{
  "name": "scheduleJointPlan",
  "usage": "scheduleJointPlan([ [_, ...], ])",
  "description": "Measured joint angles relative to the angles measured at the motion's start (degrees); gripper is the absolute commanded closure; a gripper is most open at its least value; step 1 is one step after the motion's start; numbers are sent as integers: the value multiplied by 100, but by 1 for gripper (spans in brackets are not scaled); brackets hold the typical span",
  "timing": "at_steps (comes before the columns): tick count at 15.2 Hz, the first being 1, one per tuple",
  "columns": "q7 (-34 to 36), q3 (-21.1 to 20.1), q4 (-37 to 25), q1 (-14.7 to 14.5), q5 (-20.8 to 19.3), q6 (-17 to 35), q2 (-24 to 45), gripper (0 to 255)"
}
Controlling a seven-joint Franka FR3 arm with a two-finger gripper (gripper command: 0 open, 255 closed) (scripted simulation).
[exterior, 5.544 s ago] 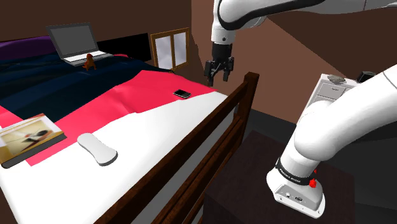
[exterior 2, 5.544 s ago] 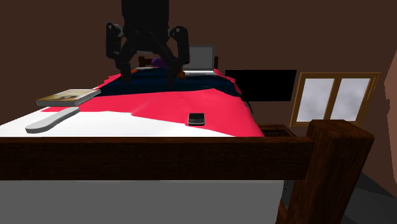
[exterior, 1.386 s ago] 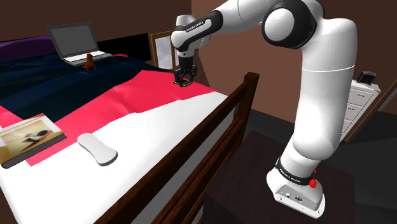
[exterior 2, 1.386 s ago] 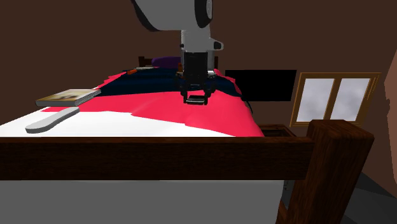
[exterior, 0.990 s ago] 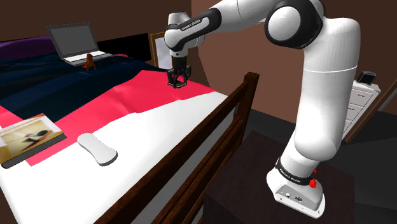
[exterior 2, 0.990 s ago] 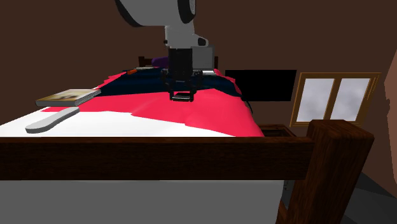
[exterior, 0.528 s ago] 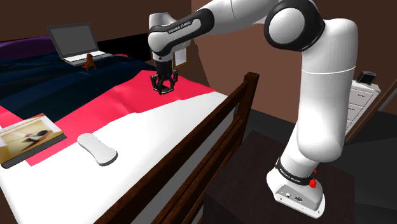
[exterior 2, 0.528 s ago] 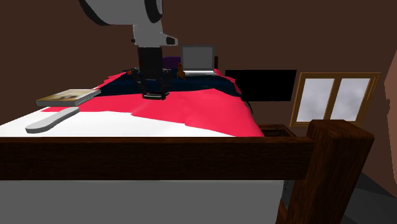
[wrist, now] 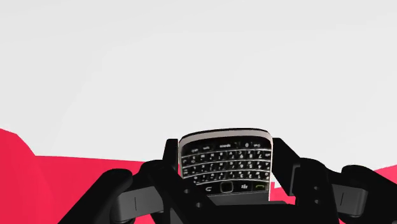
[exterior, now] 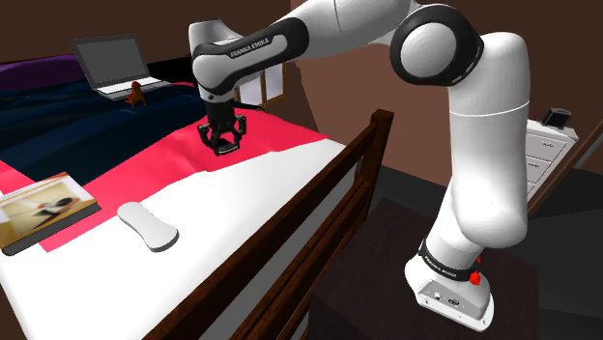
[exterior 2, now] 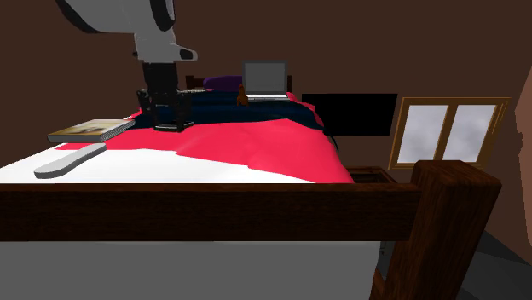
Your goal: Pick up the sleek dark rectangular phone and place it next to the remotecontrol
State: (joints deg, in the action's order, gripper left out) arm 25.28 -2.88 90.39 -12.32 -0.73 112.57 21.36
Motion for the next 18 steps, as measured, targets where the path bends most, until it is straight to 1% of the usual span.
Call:
scheduleJointPlan([
  [4, 469, -126, -366, -333, -75, -124, 243, 255],
  [6, 624, -166, -515, -447, -100, -165, 350, 255],
  [14, 682, -165, -290, -482, -126, 289, 586, 255],
  [18, 683, -159, -81, -478, -134, 568, 656, 255],
])
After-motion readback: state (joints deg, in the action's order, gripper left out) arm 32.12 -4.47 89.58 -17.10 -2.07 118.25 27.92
